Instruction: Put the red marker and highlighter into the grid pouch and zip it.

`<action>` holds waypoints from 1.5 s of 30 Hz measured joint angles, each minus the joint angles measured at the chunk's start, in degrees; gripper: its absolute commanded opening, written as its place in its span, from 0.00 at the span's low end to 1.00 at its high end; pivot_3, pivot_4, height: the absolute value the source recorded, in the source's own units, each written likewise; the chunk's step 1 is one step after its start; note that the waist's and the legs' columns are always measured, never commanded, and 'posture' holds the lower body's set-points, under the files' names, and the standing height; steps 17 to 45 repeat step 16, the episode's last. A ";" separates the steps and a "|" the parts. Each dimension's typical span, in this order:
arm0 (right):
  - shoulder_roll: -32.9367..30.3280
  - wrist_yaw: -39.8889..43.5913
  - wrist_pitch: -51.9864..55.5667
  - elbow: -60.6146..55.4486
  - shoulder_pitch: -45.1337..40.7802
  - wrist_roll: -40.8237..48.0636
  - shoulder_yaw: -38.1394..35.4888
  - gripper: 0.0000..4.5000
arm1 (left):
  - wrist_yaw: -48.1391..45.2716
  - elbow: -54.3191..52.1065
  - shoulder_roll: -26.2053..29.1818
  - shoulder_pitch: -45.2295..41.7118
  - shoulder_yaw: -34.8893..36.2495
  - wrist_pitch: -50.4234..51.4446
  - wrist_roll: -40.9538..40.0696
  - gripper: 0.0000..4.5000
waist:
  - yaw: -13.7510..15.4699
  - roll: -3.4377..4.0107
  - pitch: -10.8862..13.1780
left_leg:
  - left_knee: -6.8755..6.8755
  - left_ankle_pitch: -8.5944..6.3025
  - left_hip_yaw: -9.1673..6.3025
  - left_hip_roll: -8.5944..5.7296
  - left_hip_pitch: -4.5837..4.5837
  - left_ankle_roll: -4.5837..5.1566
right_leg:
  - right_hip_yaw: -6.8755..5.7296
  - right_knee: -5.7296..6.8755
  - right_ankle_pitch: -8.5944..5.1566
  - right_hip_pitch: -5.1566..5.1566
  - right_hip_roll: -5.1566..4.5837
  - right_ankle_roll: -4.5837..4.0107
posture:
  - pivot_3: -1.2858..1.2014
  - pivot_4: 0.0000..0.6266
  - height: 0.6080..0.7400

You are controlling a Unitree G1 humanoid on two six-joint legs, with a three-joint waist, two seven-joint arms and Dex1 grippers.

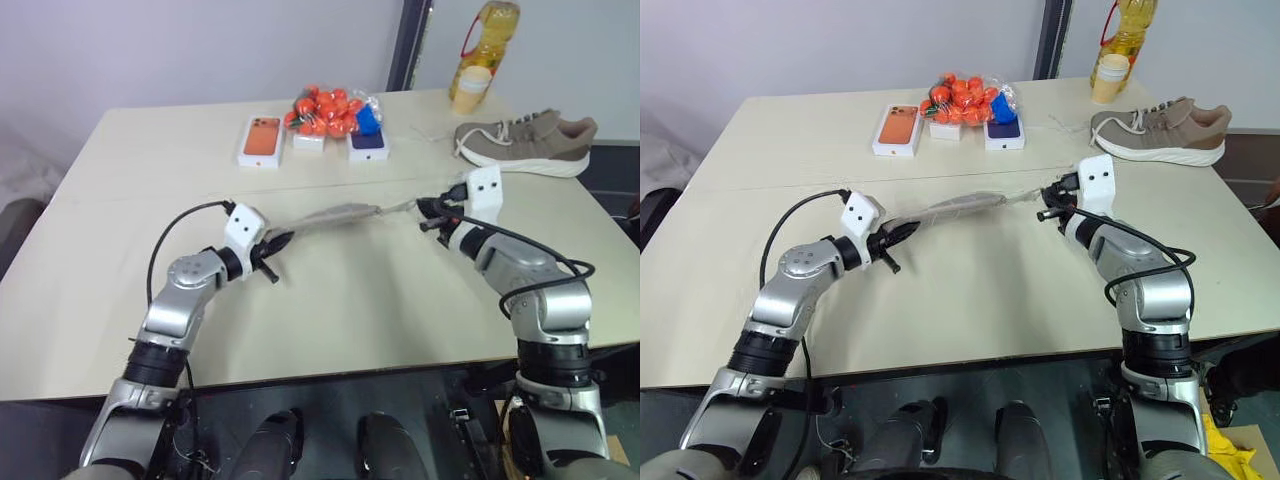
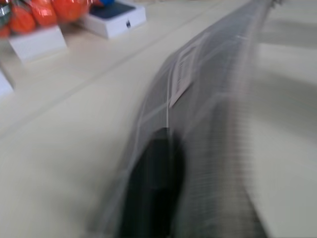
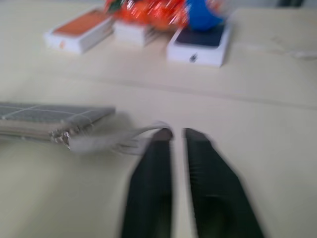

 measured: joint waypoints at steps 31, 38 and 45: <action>-7.28 15.76 -9.56 -4.59 17.93 5.31 -5.50 0.99 | 7.61 -12.43 1.69 21.80 15.58 6.63 -5.45 0.92 | 0.32 0.01 0.00 | 0.00 -0.06 0.02 0.07 0.02 0.07 | 0.01 -0.14 -0.03 0.06 -0.10 -0.03 | 0.52 0.24 1.00; -7.28 15.76 -9.56 -4.59 17.93 5.31 -5.50 0.99 | 7.61 -12.43 1.69 21.80 15.58 6.63 -5.45 0.92 | 0.32 0.01 0.00 | 0.00 -0.06 0.02 0.07 0.02 0.07 | 0.01 -0.14 -0.03 0.06 -0.10 -0.03 | 0.52 0.24 1.00; -7.28 15.76 -9.56 -4.59 17.93 5.31 -5.50 0.99 | 7.61 -12.43 1.69 21.80 15.58 6.63 -5.45 0.92 | 0.32 0.01 0.00 | 0.00 -0.06 0.02 0.07 0.02 0.07 | 0.01 -0.14 -0.03 0.06 -0.10 -0.03 | 0.52 0.24 1.00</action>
